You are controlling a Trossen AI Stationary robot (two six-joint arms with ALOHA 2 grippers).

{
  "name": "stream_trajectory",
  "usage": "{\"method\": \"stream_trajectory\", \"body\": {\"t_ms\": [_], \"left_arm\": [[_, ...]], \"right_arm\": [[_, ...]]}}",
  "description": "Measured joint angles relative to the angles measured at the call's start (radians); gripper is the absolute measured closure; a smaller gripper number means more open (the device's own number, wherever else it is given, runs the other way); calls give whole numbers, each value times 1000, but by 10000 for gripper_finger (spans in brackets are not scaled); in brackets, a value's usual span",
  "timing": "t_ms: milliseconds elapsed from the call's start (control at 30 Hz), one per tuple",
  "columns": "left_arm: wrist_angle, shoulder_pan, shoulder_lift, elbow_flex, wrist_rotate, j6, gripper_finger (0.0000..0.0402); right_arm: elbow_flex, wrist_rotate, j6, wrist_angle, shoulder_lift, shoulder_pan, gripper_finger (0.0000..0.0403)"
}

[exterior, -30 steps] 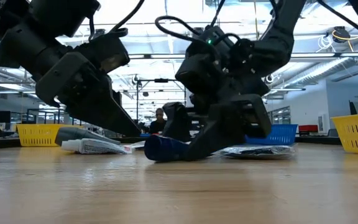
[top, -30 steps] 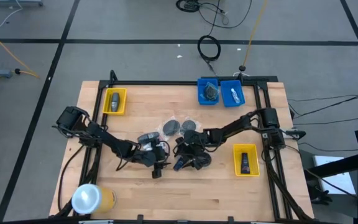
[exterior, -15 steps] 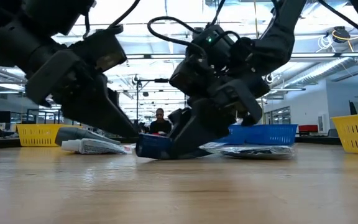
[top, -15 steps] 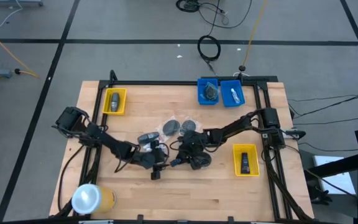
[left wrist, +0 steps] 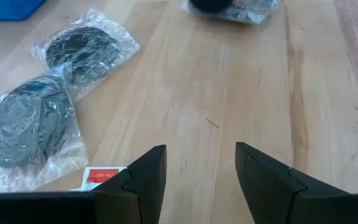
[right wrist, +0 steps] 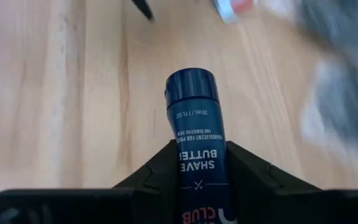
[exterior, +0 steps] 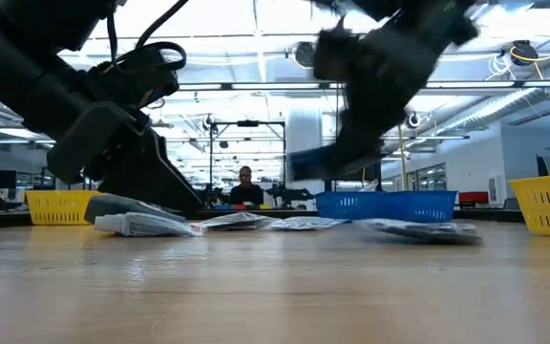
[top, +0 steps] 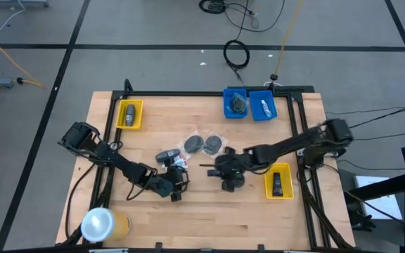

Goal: Pick & Place Travel size toiletries
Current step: Put the blue shaver into the right yellow bin

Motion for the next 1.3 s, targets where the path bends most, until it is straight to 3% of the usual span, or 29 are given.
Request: {"method": "stream_trajectory", "body": {"t_ms": [200,367,600,967,1300], "left_arm": [[1,1,0,0,-5,-2,213],[4,3,0,0,-31,-4,213],[5,3,0,0,-56,-6,213],[3,3,0,0,-57,-9,213],[0,3,0,0,-57,-14,213]], "right_arm": [[0,-6,468,-414,-216,54,300],[0,-88,890,-755,-388,145,300],[-33,-105,1365,-1001,-491,283,300],[-276,-70,1539,-817,-487,299,300],[-381,19,1546,-665,-488,299,280]]}}
